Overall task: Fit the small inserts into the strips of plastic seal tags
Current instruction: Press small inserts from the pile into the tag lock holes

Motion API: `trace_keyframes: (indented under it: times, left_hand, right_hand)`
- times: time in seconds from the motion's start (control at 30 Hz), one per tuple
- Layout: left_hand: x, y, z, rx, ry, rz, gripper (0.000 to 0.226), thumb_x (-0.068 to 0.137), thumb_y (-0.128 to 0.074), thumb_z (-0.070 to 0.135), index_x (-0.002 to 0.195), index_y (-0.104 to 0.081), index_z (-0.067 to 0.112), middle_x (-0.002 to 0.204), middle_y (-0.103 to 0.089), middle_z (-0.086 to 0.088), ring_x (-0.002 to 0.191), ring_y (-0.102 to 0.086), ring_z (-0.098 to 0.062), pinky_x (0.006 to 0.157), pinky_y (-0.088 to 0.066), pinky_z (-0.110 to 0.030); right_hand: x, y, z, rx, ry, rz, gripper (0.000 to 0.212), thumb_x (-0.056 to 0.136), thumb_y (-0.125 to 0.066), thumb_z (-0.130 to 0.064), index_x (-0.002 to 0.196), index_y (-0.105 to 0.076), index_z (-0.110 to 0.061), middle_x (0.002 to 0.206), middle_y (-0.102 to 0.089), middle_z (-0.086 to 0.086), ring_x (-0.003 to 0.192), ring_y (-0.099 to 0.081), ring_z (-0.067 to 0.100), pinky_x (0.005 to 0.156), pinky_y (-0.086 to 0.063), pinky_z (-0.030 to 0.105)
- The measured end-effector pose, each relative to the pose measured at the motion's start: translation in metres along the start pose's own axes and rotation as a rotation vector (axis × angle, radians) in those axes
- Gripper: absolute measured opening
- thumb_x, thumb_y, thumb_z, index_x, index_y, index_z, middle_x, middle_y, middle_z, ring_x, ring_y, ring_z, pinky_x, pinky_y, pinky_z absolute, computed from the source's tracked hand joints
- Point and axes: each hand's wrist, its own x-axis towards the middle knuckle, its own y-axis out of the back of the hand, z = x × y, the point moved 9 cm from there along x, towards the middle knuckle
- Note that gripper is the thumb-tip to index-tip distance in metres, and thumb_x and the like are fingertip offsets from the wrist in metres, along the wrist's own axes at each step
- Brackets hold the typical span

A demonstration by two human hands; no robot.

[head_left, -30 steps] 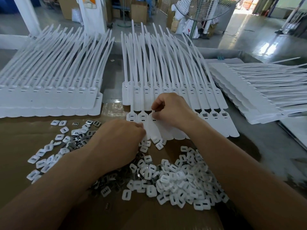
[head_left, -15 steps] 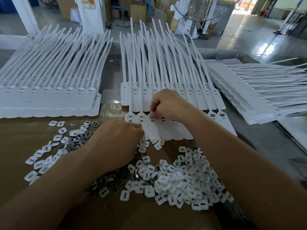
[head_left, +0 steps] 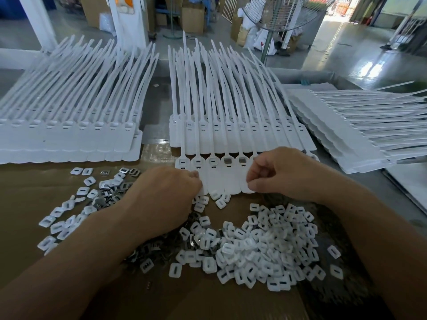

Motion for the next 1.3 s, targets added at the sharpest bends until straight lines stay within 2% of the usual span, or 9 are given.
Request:
trace_keyframes:
  times: [0.17, 0.4, 0.53, 0.8, 0.97, 1.03, 1.13, 1.23, 1.3]
  left_hand:
    - [0.001, 0.001, 0.000, -0.004, 0.004, -0.006, 0.039, 0.088, -0.033, 0.014, 0.119, -0.051, 0.026, 0.129, -0.051, 0.015, 0.099, -0.058, -0.005, 0.078, -0.045, -0.018]
    - [0.000, 0.000, -0.001, -0.012, 0.012, -0.017, 0.038, 0.088, -0.033, 0.015, 0.119, -0.052, 0.026, 0.129, -0.051, 0.014, 0.098, -0.059, -0.005, 0.077, -0.046, -0.018]
    - [0.001, 0.000, -0.002, -0.006, 0.018, -0.014, 0.039, 0.088, -0.033, 0.015, 0.120, -0.051, 0.026, 0.130, -0.050, 0.014, 0.099, -0.059, -0.006, 0.078, -0.047, -0.020]
    - [0.000, 0.001, -0.002, 0.003, 0.005, -0.027, 0.041, 0.089, -0.033, 0.016, 0.126, -0.047, 0.027, 0.139, -0.042, 0.014, 0.106, -0.057, -0.006, 0.083, -0.049, -0.021]
    - [0.001, 0.002, -0.001, -0.007, 0.001, -0.023, 0.040, 0.089, -0.033, 0.015, 0.123, -0.048, 0.028, 0.138, -0.043, 0.016, 0.103, -0.057, -0.005, 0.080, -0.048, -0.019]
    - [0.001, 0.002, -0.002, -0.014, 0.004, -0.020, 0.040, 0.088, -0.033, 0.015, 0.122, -0.049, 0.029, 0.134, -0.047, 0.016, 0.101, -0.058, -0.004, 0.080, -0.049, -0.020]
    - [0.000, 0.000, -0.003, -0.012, 0.009, -0.019, 0.041, 0.088, -0.033, 0.014, 0.123, -0.049, 0.028, 0.134, -0.047, 0.015, 0.101, -0.058, -0.005, 0.080, -0.050, -0.021]
    - [0.000, 0.001, -0.003, -0.011, 0.002, -0.016, 0.040, 0.087, -0.035, 0.014, 0.122, -0.050, 0.028, 0.137, -0.044, 0.016, 0.102, -0.058, -0.004, 0.078, -0.047, -0.018]
    - [0.001, 0.001, -0.003, -0.011, 0.004, -0.021, 0.041, 0.086, -0.035, 0.014, 0.122, -0.050, 0.027, 0.138, -0.042, 0.016, 0.104, -0.057, -0.005, 0.079, -0.047, -0.019]
  right_hand:
    - [-0.014, -0.011, 0.006, -0.052, -0.024, -0.073, 0.012, 0.078, -0.071, -0.030, 0.070, -0.063, -0.034, 0.067, -0.062, -0.019, 0.067, -0.055, -0.014, 0.058, -0.042, 0.004]
    - [-0.013, -0.019, 0.000, -0.180, -0.009, -0.073, 0.015, 0.080, -0.069, -0.031, 0.068, -0.059, -0.031, 0.066, -0.058, -0.017, 0.064, -0.052, -0.007, 0.056, -0.037, 0.007]
    - [-0.016, -0.023, -0.001, -0.143, -0.012, -0.102, 0.011, 0.079, -0.071, -0.032, 0.076, -0.060, -0.029, 0.069, -0.060, -0.015, 0.068, -0.054, -0.005, 0.065, -0.045, 0.013]
    - [-0.013, -0.028, -0.016, -0.233, 0.006, -0.135, 0.004, 0.086, -0.062, -0.022, 0.089, -0.064, -0.025, 0.071, -0.050, -0.019, 0.070, -0.048, -0.002, 0.072, -0.044, 0.019]
    - [-0.018, -0.037, -0.018, -0.338, 0.017, -0.184, 0.018, 0.094, -0.046, -0.019, 0.077, -0.042, -0.025, 0.083, -0.047, -0.010, 0.076, -0.043, 0.006, 0.066, -0.038, 0.022]
    - [-0.019, -0.032, -0.018, -0.293, 0.005, -0.136, 0.025, 0.095, -0.044, -0.016, 0.073, -0.037, -0.027, 0.080, -0.047, -0.011, 0.070, -0.042, 0.004, 0.060, -0.036, 0.019]
    - [-0.015, -0.015, -0.019, -0.122, 0.006, 0.008, 0.023, 0.094, -0.043, -0.008, 0.078, -0.040, -0.025, 0.079, -0.054, -0.008, 0.073, -0.051, 0.006, 0.063, -0.044, 0.023]
    - [-0.008, 0.001, -0.019, -0.036, 0.046, 0.136, 0.015, 0.093, -0.049, -0.010, 0.092, -0.048, -0.026, 0.084, -0.053, -0.017, 0.079, -0.052, -0.001, 0.064, -0.041, 0.008]
    - [-0.001, 0.008, -0.021, -0.030, 0.072, 0.201, 0.012, 0.091, -0.055, -0.015, 0.095, -0.060, -0.025, 0.080, -0.054, -0.019, 0.072, -0.051, -0.007, 0.060, -0.040, 0.002]
